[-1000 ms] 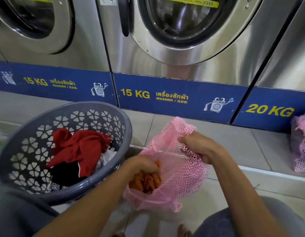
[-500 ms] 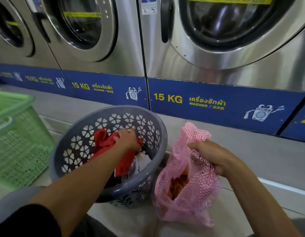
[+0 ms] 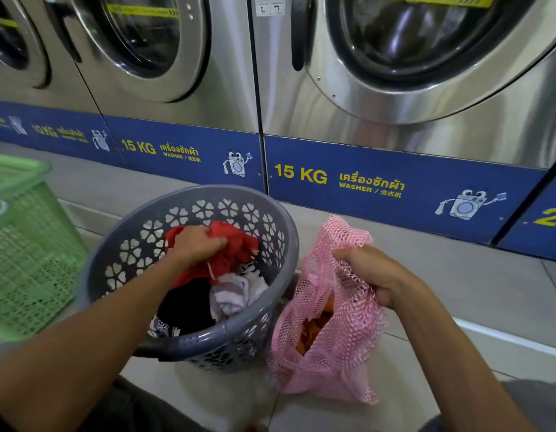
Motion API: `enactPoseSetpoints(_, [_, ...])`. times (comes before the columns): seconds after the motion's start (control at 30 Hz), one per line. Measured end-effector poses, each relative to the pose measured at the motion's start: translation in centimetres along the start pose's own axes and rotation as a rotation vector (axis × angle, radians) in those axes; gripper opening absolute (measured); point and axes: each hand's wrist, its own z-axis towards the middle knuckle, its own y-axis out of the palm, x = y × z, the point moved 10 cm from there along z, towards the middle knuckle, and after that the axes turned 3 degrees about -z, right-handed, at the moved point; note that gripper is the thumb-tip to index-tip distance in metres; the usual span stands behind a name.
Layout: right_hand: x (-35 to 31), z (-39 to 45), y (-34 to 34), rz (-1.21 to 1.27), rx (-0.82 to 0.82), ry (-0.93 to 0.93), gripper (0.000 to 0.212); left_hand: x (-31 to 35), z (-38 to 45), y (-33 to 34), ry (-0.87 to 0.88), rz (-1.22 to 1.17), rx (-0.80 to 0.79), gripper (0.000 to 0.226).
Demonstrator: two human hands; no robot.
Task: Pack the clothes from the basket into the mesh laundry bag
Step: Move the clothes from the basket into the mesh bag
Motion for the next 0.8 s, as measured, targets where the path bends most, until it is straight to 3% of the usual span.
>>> enactPoseSetpoints(0.1, [-0.3,-0.5,-0.3,-0.003,0.007,0.003,0.033,2.7,-0.9,-4.2,-0.063,-0.618,-0.036,0.016])
enactPoseSetpoints(0.17, [-0.4,-0.6,-0.5,-0.003,0.029,-0.006,0.029,5.5,-2.2,-6.4,-0.035,-0.875,-0.106,0.01])
enactPoseSetpoints(0.27, [-0.7,-1.3,-0.7,0.027,0.035,-0.005,0.018,9.8,-4.7,-9.2,0.068,-1.131,-0.234,0.004])
enactPoseSetpoints(0.4, [-0.2,-1.8,-1.3,0.032,0.05,0.014,0.022,13.7,-8.6,-8.6,0.11,-1.267,-0.495,0.023])
enactPoseSetpoints(0.43, [-0.1,-1.8,-1.5,0.033,0.061,0.011,0.025,14.4,-9.5,-7.7,0.129,-1.212,-0.56,0.023])
enactPoseSetpoints(0.5, [0.0,-1.9,-2.0,0.038,0.08,0.0,0.032,15.2,-10.9,-5.6,0.203,-0.87,-0.625,0.013])
enactPoseSetpoints(0.6, [0.1,-2.0,-2.2,0.038,0.082,-0.008,0.032,13.7,-9.5,-2.1,0.262,-0.117,-0.544,0.045])
enactPoseSetpoints(0.67, [0.2,-1.7,-2.4,0.021,0.085,-0.008,0.031,10.8,-7.7,-0.4,0.2,0.256,-0.458,0.05])
enactPoseSetpoints(0.7, [0.2,-1.6,-2.3,0.011,0.079,-0.008,0.031,8.7,-6.6,0.8,0.154,0.378,-0.451,0.067])
enactPoseSetpoints(0.77, [0.4,-1.6,-2.1,-0.037,0.071,0.003,0.031,4.0,-5.7,4.3,0.061,0.522,-0.56,0.129])
enactPoseSetpoints(0.8, [0.4,-1.5,-2.0,-0.049,0.066,0.007,0.031,2.4,-5.4,6.1,0.042,0.539,-0.607,0.146])
